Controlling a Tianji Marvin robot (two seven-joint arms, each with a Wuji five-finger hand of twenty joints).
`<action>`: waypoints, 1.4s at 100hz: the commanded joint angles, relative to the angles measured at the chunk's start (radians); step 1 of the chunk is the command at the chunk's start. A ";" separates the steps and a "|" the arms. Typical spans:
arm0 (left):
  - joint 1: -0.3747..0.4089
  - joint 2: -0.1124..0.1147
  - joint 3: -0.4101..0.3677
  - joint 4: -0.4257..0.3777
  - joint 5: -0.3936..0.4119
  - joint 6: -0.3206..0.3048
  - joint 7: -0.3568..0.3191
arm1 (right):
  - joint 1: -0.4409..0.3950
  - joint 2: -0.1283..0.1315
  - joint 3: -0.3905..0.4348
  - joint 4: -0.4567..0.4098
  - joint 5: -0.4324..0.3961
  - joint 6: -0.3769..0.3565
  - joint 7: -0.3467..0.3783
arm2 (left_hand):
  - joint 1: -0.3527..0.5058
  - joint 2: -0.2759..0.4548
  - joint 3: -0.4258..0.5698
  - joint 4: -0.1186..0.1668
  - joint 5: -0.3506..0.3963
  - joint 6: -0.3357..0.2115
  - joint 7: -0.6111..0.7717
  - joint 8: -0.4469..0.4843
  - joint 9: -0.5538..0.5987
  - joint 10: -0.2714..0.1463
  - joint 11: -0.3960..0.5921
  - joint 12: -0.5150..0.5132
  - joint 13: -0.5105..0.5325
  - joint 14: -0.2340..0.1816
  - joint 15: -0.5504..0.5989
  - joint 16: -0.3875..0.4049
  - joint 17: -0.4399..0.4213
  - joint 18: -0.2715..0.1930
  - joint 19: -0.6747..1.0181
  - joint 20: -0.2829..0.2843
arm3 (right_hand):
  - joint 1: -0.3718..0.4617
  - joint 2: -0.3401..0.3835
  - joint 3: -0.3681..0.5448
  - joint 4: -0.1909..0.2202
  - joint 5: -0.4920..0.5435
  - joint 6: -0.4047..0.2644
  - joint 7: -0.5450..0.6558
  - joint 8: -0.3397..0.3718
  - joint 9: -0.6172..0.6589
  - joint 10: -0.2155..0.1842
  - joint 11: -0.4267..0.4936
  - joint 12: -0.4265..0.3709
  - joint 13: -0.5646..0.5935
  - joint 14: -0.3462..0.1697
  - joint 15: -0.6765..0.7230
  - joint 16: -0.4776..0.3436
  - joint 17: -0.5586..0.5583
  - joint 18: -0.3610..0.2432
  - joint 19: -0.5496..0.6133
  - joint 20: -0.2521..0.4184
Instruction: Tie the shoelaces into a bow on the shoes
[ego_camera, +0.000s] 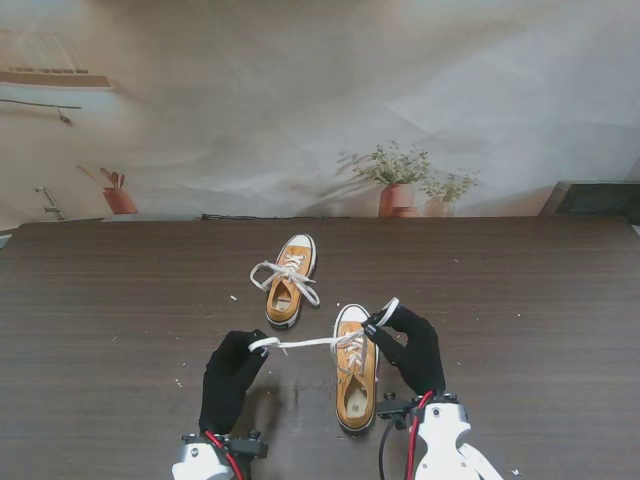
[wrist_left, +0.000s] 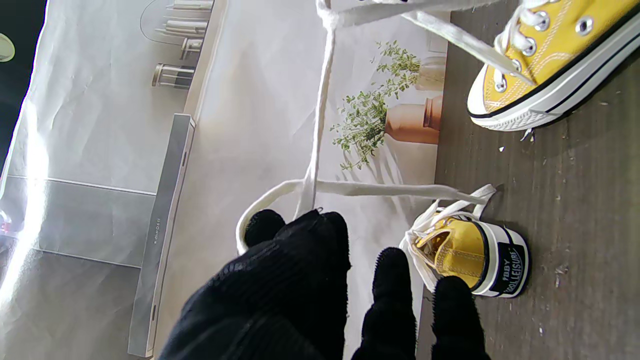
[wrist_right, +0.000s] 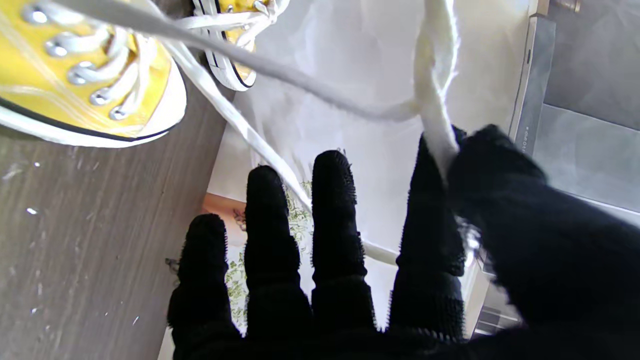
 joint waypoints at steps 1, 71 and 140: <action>-0.001 0.002 0.000 -0.006 0.002 -0.004 -0.018 | -0.003 -0.003 0.004 -0.017 0.011 0.004 0.026 | 0.050 0.016 0.021 -0.001 -0.031 -0.060 0.023 0.019 0.018 0.004 0.005 0.008 0.020 -0.007 -0.006 -0.012 -0.004 0.006 -0.006 0.022 | 0.048 -0.036 0.058 -0.020 0.043 0.015 0.022 0.101 0.039 -0.041 0.047 0.022 0.039 -0.033 0.031 0.003 0.008 -0.008 0.052 -0.024; 0.001 0.003 -0.009 -0.005 0.009 -0.005 -0.018 | 0.009 0.020 0.031 0.036 -0.276 -0.029 -0.067 | 0.050 0.013 0.026 0.000 -0.021 -0.057 0.022 0.008 0.018 0.004 0.004 0.007 0.018 -0.004 -0.008 -0.012 -0.007 0.002 -0.013 0.028 | 0.224 0.032 0.049 -0.006 -0.044 0.160 0.091 0.468 0.170 0.102 0.419 0.335 0.329 0.004 0.744 0.211 0.522 -0.042 0.844 0.303; 0.045 0.001 -0.072 -0.015 0.038 0.006 0.010 | 0.003 0.035 0.048 0.100 -0.408 0.003 -0.140 | 0.050 0.014 0.029 0.000 -0.026 -0.055 0.023 0.014 0.014 0.009 -0.002 0.008 0.014 -0.003 -0.013 -0.013 -0.006 0.005 -0.017 0.031 | 0.253 0.131 0.004 -0.009 -0.109 0.264 0.190 0.610 0.104 0.082 0.485 0.337 0.257 0.032 0.709 0.228 0.432 -0.002 0.783 0.292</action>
